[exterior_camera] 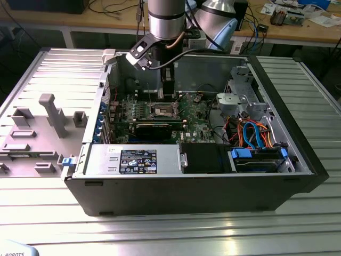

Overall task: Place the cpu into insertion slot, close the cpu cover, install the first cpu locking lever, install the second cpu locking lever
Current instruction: 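Place the cpu into insertion slot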

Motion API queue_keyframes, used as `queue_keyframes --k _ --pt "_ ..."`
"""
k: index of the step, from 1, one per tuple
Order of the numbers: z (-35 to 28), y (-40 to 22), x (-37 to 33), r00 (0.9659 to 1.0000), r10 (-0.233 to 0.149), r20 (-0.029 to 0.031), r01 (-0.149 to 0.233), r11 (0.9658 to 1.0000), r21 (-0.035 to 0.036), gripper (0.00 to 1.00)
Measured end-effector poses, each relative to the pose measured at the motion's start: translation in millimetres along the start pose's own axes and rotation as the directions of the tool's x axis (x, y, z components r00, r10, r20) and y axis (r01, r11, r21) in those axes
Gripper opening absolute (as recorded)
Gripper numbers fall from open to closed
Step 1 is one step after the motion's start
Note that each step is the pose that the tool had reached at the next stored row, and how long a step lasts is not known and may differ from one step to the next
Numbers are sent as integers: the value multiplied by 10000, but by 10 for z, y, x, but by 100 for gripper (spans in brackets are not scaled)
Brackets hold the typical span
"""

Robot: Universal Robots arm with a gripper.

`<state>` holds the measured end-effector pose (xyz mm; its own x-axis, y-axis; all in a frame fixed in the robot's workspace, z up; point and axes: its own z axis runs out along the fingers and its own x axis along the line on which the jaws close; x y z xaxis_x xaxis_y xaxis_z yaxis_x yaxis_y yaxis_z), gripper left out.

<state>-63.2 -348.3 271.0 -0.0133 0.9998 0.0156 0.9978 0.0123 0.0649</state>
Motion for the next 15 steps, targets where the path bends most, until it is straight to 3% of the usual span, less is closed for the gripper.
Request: queue_keyframes --k 6,15 --pt "134 -21 3 10000 15 0 -15 10000 0 54" --pt "271 -33 6 10000 43 -6 -43 10000 0 54"
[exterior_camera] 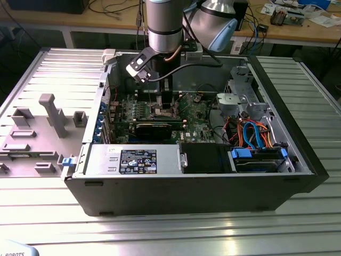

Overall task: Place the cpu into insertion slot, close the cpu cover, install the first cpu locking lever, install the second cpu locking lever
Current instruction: 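Place the cpu into insertion slot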

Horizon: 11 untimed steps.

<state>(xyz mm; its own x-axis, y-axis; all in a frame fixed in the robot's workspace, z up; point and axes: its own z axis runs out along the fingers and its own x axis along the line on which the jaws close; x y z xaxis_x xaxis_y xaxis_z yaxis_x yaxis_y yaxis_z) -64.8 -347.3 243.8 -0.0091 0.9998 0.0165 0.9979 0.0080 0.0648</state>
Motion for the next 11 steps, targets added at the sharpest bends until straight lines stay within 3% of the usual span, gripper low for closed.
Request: queue_keyframes --k 11 --pt "35 -2 -1 10000 -1 -1 1 10000 -1 54"
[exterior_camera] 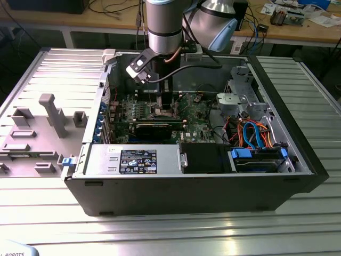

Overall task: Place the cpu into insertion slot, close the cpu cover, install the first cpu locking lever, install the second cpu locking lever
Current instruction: 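Place the cpu into insertion slot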

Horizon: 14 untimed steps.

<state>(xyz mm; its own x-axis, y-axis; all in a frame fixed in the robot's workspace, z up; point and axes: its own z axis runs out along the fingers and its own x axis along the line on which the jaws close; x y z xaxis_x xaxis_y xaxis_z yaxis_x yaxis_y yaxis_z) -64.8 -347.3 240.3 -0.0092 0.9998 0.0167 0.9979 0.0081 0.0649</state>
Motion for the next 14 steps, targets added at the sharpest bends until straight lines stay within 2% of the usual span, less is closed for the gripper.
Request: queue_keyframes --k 11,14 --pt "21 -1 0 10000 0 -2 0 10000 -1 54" --pt "110 -7 -1 10000 0 -2 0 10000 0 54"
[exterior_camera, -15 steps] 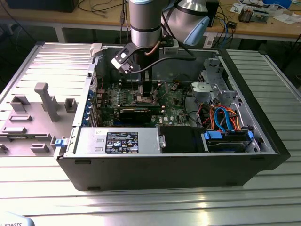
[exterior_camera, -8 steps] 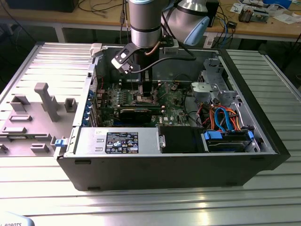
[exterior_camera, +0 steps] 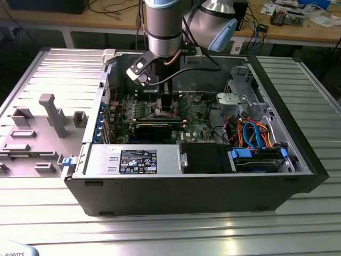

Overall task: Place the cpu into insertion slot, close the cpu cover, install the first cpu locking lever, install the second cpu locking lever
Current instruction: 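Place the cpu into insertion slot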

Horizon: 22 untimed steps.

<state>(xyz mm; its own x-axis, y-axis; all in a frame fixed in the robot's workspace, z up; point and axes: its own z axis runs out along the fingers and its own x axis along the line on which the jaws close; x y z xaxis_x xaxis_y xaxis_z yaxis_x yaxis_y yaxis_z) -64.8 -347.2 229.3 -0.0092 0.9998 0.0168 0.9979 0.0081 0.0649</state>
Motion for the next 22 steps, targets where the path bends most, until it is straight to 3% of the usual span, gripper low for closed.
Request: queue_keyframes --k 11,13,18,22 --pt "160 -31 76 10000 84 6 -84 10000 -1 54" --pt "211 -34 85 9995 306 21 -306 9995 -5 54" --pt "241 -51 85 9999 166 -24 -166 9999 -2 54" --pt "248 -65 85 9999 160 -26 -160 9999 -3 54"
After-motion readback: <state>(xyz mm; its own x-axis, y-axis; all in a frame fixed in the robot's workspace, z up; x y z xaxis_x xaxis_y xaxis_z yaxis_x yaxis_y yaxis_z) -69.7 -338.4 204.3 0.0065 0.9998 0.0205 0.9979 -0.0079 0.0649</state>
